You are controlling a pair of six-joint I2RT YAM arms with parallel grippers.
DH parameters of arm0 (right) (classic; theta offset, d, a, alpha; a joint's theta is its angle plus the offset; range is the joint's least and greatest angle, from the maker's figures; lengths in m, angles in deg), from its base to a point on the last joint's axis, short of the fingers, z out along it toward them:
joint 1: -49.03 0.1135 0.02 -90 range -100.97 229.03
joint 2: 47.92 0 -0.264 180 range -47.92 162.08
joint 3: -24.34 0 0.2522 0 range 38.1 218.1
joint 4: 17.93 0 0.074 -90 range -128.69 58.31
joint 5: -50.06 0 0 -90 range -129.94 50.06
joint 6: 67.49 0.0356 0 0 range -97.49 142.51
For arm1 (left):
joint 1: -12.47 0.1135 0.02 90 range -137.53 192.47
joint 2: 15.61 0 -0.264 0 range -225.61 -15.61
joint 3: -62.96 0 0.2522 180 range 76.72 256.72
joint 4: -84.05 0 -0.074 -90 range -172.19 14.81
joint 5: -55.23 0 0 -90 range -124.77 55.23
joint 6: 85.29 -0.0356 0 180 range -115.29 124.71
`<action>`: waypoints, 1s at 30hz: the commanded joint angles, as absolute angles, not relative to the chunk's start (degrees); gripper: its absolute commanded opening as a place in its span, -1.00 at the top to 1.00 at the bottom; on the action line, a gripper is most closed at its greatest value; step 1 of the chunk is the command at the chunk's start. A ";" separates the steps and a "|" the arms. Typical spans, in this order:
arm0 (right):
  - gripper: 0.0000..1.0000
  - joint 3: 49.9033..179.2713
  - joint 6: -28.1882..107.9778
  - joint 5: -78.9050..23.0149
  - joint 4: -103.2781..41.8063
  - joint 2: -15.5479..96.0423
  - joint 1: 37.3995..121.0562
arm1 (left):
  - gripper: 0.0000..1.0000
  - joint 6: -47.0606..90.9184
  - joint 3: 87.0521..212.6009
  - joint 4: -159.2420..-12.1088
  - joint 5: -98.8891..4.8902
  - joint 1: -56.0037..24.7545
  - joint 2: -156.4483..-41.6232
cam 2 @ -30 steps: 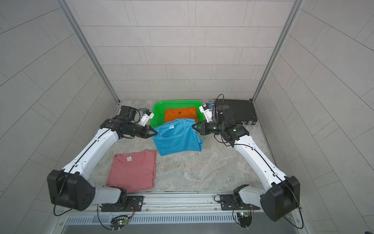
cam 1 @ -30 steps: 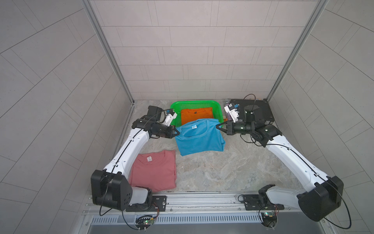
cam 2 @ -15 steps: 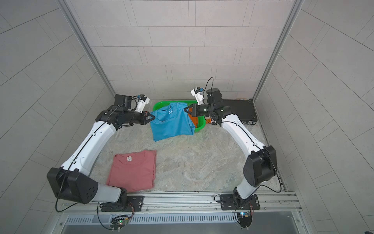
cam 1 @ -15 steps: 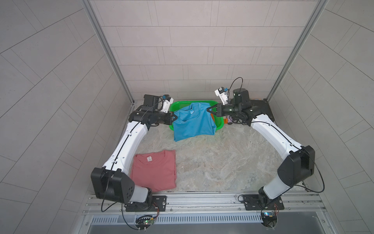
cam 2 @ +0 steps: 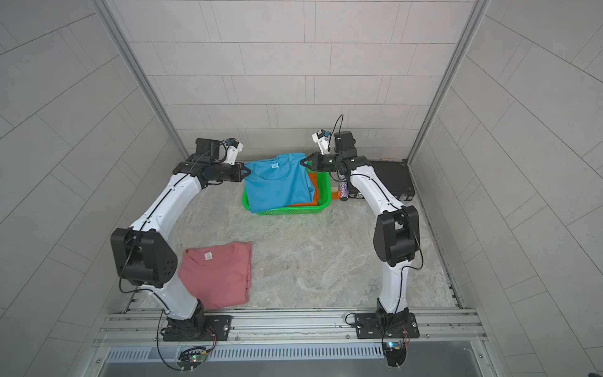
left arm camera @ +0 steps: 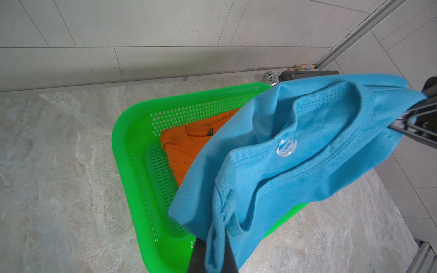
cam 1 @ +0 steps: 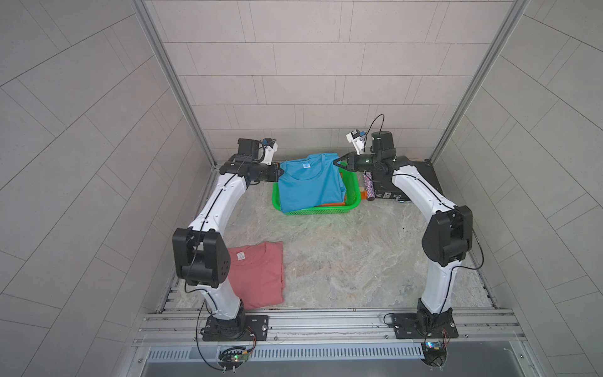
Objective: Put the folded t-shirts into the basket
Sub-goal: Place the T-shirt in the bin.
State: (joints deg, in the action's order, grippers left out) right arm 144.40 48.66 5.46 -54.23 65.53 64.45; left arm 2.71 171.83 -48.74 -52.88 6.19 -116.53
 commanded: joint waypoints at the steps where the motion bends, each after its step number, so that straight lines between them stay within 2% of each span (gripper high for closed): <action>1: 1.00 147.07 50.11 6.73 -53.97 68.70 63.34 | 1.00 0.96 176.23 -49.03 -53.71 6.55 -121.51; 10: 1.00 144.51 50.19 8.40 -53.22 71.84 61.57 | 1.00 1.71 184.93 -46.93 -53.69 6.55 -133.26; 22: 1.00 138.47 47.06 9.35 -56.15 66.82 59.94 | 1.00 0.25 177.15 -44.04 -56.45 6.81 -125.86; 30: 1.00 138.54 46.46 10.89 -57.25 68.30 58.17 | 1.00 4.25 176.52 -44.35 -57.39 6.85 -128.01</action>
